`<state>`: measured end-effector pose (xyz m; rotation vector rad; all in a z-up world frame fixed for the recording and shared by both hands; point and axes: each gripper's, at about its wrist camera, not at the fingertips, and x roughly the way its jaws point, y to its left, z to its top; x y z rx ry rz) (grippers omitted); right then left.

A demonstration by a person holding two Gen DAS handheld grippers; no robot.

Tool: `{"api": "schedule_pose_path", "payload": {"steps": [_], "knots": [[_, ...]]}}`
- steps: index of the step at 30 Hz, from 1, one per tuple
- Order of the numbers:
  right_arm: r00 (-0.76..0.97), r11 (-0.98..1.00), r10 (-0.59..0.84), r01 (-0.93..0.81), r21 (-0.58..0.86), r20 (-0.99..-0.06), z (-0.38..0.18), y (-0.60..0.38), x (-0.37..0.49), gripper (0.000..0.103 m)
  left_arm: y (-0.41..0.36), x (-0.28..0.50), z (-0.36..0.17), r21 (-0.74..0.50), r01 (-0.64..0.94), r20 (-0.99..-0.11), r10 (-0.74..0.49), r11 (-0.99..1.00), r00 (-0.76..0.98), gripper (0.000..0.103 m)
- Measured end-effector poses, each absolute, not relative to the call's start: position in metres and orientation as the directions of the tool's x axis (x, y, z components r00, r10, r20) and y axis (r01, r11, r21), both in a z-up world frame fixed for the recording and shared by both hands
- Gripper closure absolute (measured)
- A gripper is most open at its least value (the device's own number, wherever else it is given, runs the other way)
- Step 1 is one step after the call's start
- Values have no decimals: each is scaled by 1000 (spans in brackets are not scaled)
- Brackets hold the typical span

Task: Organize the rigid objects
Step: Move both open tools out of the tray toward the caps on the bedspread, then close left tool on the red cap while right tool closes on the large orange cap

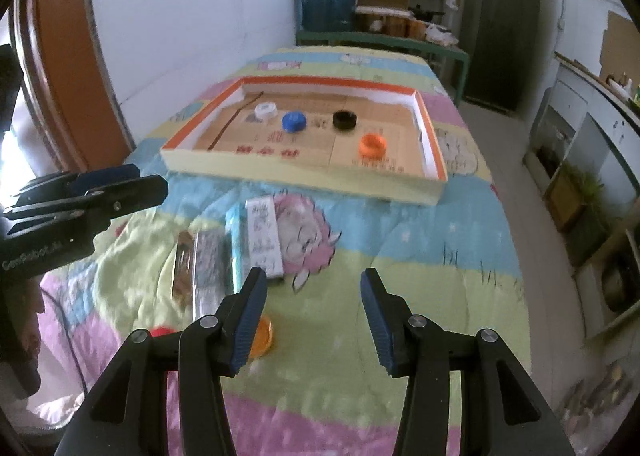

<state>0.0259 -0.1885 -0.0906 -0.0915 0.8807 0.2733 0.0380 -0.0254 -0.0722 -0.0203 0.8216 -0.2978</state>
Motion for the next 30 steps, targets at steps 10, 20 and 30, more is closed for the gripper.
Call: {"api": "schedule_pose_path", "payload": {"steps": [10,20,30], "knots": [[573,965,191,-257,46,-797,-110,-192,-2,53,-38,-5,-91,-162,359,-726,-357,919,588,55],[580,971,179,-233,48,-795,-112,-196,-15,53,-59,-22,-115,-120,435,-759,-365,892,540,55],[572,964,191,-261,44,-797,-115,-191,-17,53,-58,-21,-128,-97,425,-760,-343,900,553,65]]}}
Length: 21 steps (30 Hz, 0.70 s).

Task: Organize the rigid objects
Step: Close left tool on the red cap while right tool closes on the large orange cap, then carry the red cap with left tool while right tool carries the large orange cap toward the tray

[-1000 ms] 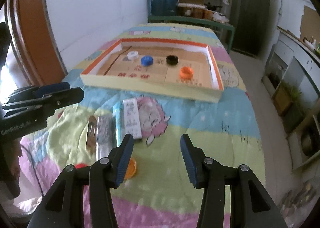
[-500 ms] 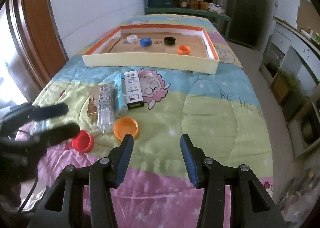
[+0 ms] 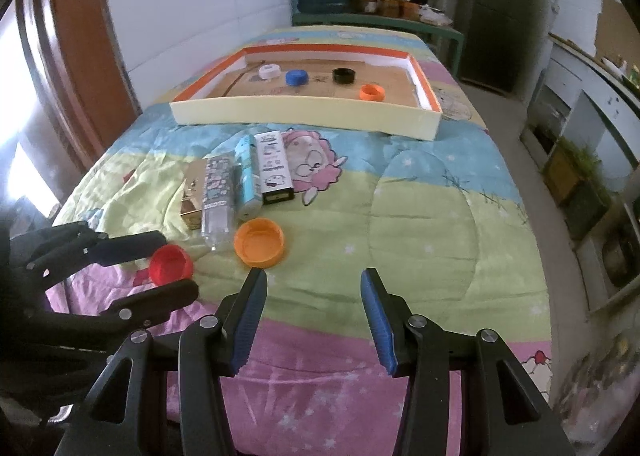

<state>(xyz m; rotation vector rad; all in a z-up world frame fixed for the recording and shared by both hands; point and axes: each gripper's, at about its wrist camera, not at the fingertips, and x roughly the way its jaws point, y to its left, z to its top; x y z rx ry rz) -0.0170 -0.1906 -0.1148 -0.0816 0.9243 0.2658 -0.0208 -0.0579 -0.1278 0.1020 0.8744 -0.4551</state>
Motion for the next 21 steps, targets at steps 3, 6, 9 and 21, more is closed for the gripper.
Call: {"api": "schedule_pose_path", "payload": {"steps": [3,6,9,21], "knots": [[564,956,208,-291,43,-799,-117,-183,-17,53,-50,-19,-128,-123,413,-753,-356,902,553,72],[549,947,228,-317,52,-804,-119,-177,-14,53,-43,-19,-128,-144,393,-747,-360,908,559,72],[539,940,241,-338,54,-807,-122,-169,-9,53,-38,-18,-125,-135,373,-743,-343,918,575,72],[539,930,226,-366,16,-811,-128,-156,8,73,-24,-9,-116,-143,321,-735,-317,936,599,72]]}}
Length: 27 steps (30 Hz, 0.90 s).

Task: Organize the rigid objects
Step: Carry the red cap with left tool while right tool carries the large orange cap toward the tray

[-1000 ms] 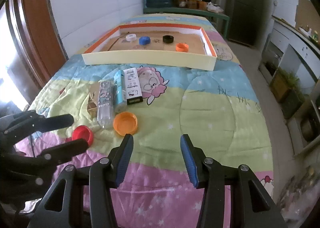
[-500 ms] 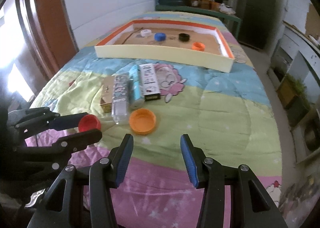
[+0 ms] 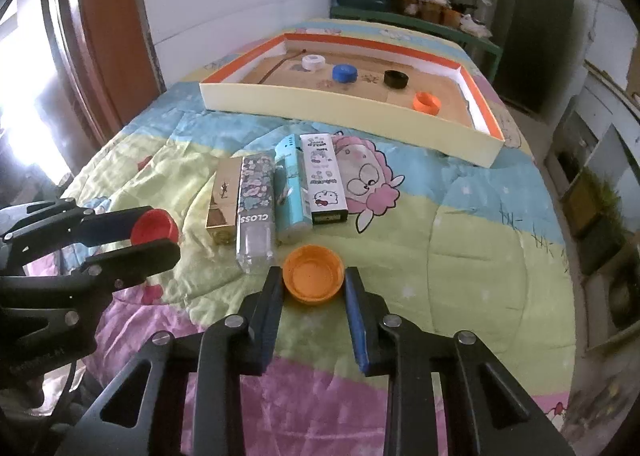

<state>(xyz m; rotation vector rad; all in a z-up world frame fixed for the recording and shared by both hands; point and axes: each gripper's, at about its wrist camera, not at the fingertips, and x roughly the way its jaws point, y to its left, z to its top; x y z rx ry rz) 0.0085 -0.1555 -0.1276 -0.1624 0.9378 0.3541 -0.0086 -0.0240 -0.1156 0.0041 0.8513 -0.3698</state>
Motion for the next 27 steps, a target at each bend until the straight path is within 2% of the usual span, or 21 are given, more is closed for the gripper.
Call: {"api": "schedule_pose_path", "payload": {"steps": [14,27], "knots": [[584,950,229,-307,49,-779,-106,-172,17,73,-23,12,-95,-134,277,-719,-285,952,633,72],[620,962,193,-273,21,-760,-86,-176,39,73,-24,42,-75,-123,253,-706,-264,960,657,72]]}}
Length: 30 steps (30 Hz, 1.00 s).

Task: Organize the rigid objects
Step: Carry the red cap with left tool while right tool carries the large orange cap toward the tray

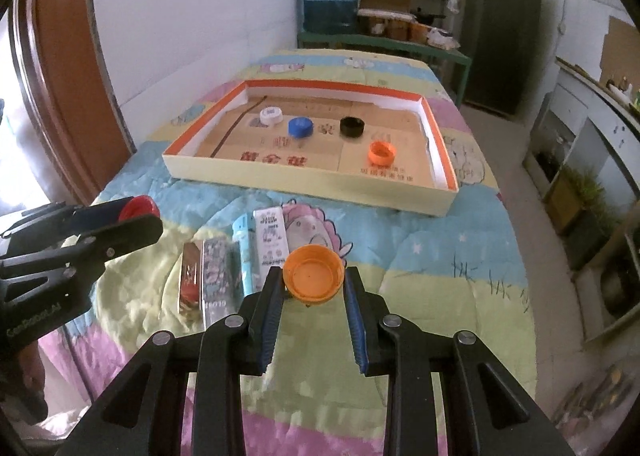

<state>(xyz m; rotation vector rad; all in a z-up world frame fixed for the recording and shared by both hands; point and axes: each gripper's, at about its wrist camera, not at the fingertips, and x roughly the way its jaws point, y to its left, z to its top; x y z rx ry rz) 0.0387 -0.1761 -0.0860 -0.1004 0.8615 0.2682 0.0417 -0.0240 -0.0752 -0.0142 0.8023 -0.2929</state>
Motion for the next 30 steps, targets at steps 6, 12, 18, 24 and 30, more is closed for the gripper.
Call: {"api": "schedule_pose_path", "payload": {"steps": [6,12,18,24,30], "knots": [[627,961,195,-277,18,-754,-78,-175,48,73,-28,53,-69,-120,260,-704,-267,958,658,72],[631,960,199,-281,18,-750,-72,-175,59,73,-29,66,-64,-127,257,-700,-270,958,661,72],[632,958,203,-285,19,-748,-68,-173,68,73,-27,81,-58,-135,251,-695,-272,959,665,72],[634,957,211,-290,24,-744,-63,-171,83,72,-27,99,-53,-138,242,-692,-268,960,670,72],[634,954,222,-300,29,-741,-59,-168,99,72,-28,117,-49,-136,235,-688,-263,962,676,72]]}}
